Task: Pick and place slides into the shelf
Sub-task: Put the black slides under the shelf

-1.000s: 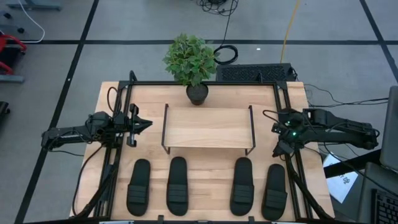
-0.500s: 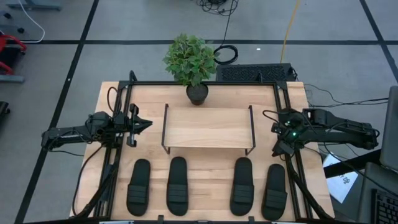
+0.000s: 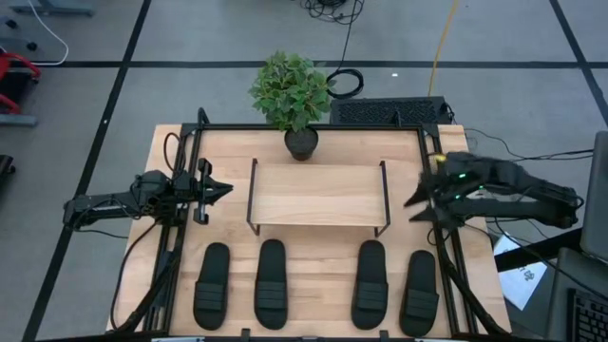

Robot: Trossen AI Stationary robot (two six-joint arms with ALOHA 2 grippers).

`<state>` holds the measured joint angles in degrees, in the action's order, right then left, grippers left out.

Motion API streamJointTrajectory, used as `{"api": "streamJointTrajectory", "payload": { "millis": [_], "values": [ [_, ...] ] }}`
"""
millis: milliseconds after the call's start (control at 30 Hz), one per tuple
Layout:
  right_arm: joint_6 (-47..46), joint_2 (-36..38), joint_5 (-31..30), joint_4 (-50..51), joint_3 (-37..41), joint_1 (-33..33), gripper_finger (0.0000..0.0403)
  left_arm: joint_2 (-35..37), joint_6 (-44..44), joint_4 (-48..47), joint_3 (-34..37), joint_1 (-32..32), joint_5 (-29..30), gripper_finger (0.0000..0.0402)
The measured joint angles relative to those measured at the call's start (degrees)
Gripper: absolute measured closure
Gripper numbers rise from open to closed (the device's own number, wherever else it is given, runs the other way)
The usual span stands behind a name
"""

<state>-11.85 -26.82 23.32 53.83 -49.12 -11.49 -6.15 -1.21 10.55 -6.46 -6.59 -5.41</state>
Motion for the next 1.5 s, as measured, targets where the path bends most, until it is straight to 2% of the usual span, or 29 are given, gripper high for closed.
{"api": "streamJointTrajectory", "payload": {
  "millis": [67,133,233,367,467,533,700,767,900,1133,1233,1500],
  "values": [
    [1.21,0.40,-7.24,0.31,-4.71,0.00,0.0156,0.00,-0.02,0.00,0.00,-0.01,-0.02,0.0371],
    [2.23,0.89,-10.15,-0.32,-8.76,-0.02,0.0156,0.00,-0.02,0.00,0.00,0.00,-0.02,0.0371],
    [8.44,1.81,-7.60,-3.90,-12.94,-0.02,0.0156,0.01,-0.02,0.00,0.00,-0.01,-0.02,0.0371],
    [18.82,3.02,-3.88,-7.65,-14.31,0.00,0.0156,0.00,0.00,0.00,0.00,-0.02,-0.02,0.0371],
    [19.84,2.82,-3.20,-10.23,-14.26,0.00,0.0156,0.01,-0.02,0.00,0.00,-0.01,-0.01,0.0371],
    [15.01,1.99,0.94,-13.67,-14.26,0.00,0.0156,0.00,-0.02,0.00,0.00,-0.02,0.00,0.0371],
    [5.74,-2.84,17.85,-22.25,-14.26,0.03,0.0156,0.00,-0.02,0.00,0.00,-0.02,-0.01,0.0371],
    [4.98,-4.92,20.22,-22.18,-14.23,0.29,0.0156,0.00,-0.02,0.00,0.00,-0.01,-0.01,0.0371],
    [5.00,-8.56,19.93,-23.78,-11.79,3.17,0.0156,0.00,-0.02,0.00,0.00,0.00,0.00,0.0371],
    [5.00,-12.80,18.48,-37.13,-8.90,10.28,0.0156,0.01,-0.02,0.00,0.00,-0.01,-0.02,0.0371],
    [4.85,-14.45,16.83,-39.41,-8.93,14.67,0.0156,0.02,-0.02,0.02,0.00,-0.02,0.00,0.0371],
    [9.27,-22.79,3.85,-40.88,-8.95,28.36,0.0156,0.00,-0.02,0.00,0.00,-0.02,-0.02,0.0371]
  ]
}}
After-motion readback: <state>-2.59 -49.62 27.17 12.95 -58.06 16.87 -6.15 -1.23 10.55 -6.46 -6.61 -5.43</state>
